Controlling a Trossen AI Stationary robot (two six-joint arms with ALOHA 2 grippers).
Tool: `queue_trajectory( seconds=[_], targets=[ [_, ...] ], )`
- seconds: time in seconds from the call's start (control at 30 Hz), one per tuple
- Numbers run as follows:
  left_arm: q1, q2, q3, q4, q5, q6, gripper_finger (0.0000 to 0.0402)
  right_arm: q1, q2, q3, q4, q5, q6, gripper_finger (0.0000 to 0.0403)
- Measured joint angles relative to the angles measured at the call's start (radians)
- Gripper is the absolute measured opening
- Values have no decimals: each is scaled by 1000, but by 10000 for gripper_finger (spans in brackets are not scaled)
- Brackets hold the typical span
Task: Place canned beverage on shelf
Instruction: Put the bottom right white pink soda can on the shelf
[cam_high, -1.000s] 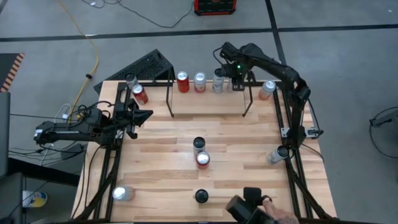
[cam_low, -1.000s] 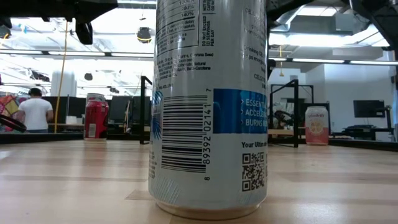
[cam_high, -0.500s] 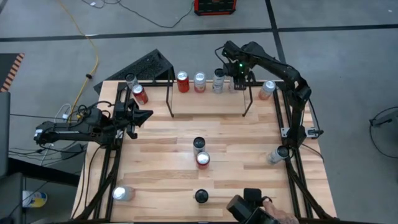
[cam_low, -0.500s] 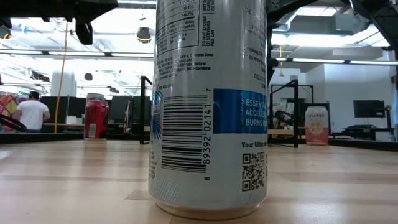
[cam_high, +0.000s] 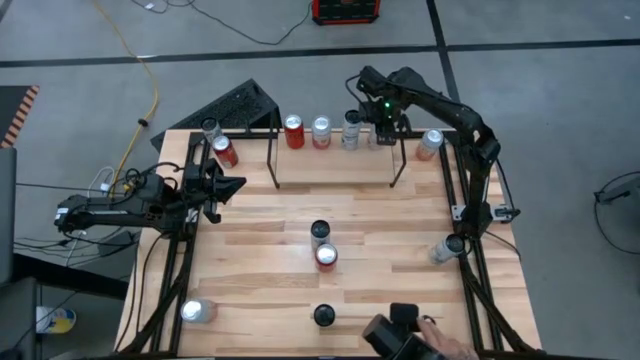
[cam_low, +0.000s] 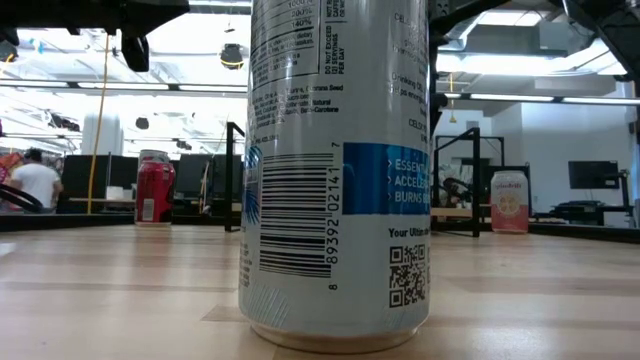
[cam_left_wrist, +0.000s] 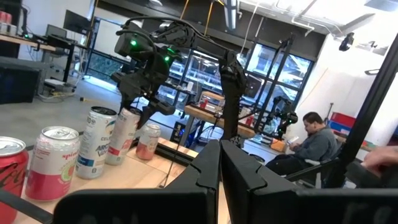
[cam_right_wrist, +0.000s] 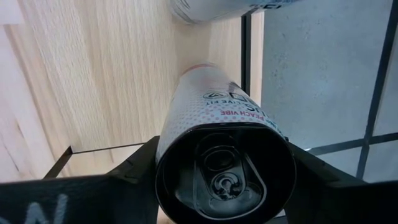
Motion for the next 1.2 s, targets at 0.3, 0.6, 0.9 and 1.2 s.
queue_trajectory(
  seconds=[0.3,0.6,0.9,1.2],
  targets=[
    [0,0,0,0,0,0,0,19,0,-1,5,0,13,255],
    [0,0,0,0,1,0,0,18,0,-1,21,3,30,256],
    [0,0,0,0,11,-2,0,18,0,-2,27,31,35,256],
    [0,0,0,1,11,-2,0,18,0,-2,27,32,46,256]
  ],
)
